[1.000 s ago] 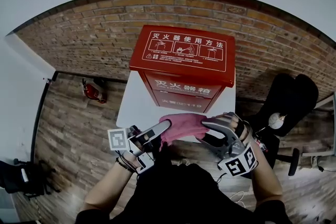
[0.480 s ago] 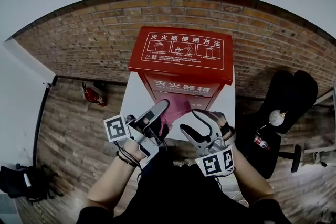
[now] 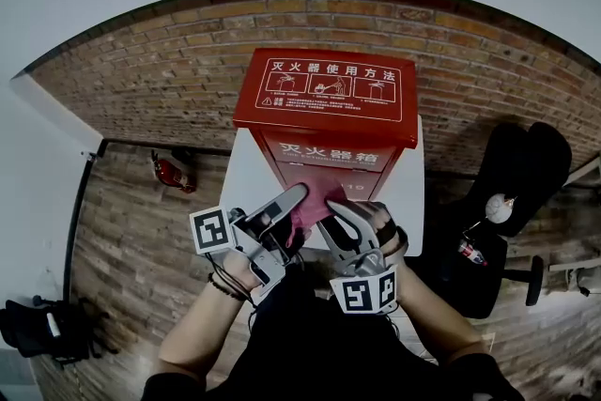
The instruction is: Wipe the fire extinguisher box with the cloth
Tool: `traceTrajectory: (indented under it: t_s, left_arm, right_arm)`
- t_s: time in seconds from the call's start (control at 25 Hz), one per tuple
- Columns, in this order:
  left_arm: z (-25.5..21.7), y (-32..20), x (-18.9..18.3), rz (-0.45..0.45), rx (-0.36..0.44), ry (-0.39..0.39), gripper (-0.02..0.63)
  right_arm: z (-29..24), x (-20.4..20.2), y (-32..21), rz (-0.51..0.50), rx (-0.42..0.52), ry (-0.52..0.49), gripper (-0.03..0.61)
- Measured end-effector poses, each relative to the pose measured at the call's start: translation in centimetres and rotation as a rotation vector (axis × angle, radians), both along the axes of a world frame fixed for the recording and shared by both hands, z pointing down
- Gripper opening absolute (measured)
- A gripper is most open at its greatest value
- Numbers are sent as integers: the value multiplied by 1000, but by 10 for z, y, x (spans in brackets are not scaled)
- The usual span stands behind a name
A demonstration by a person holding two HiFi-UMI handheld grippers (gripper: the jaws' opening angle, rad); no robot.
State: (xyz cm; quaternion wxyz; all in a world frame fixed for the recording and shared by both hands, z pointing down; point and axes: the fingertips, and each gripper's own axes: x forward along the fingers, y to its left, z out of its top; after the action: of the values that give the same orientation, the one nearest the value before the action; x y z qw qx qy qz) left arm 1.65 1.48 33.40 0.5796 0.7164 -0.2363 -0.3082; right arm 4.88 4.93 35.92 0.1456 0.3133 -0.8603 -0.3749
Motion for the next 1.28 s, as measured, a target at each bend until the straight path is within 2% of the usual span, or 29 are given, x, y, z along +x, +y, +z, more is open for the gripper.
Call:
traceTrajectory:
  t_s: [0.16, 0.28, 0.48, 0.6, 0.68, 0.8, 0.96, 1.16, 1.28]
  left_arm:
    - [5, 3, -2, 1, -7, -1, 67]
    - [9, 6, -2, 2, 3, -42, 67]
    - [13, 10, -8, -28, 94, -209, 97]
    - [12, 7, -22, -80, 207, -366, 132]
    - [5, 3, -35, -126, 283, -432, 135]
    - [-7, -4, -58, -204, 382, -476, 135]
    - [-9, -18, -83, -270, 472, -561, 132]
    - [-5, -41, -102, -294, 551, -667, 26]
    - [-5, -52, -118, -302, 596, -722, 17]
  right_arm:
    - [0, -1, 4, 4, 8, 2, 78]
    - [5, -2, 9, -18, -20, 23, 61]
    - [4, 0, 10, -61, -182, -1, 54]
    - [-2, 3, 5, -33, -191, 10, 54]
    - [-7, 5, 0, -1, -179, 24, 52]
    - [-23, 9, -10, 50, -151, 34, 52]
    - [-58, 16, -29, 139, -61, 70, 52]
    - [-102, 29, -67, 313, -16, 154, 52]
    - [-120, 34, -96, 415, -4, 209, 52]
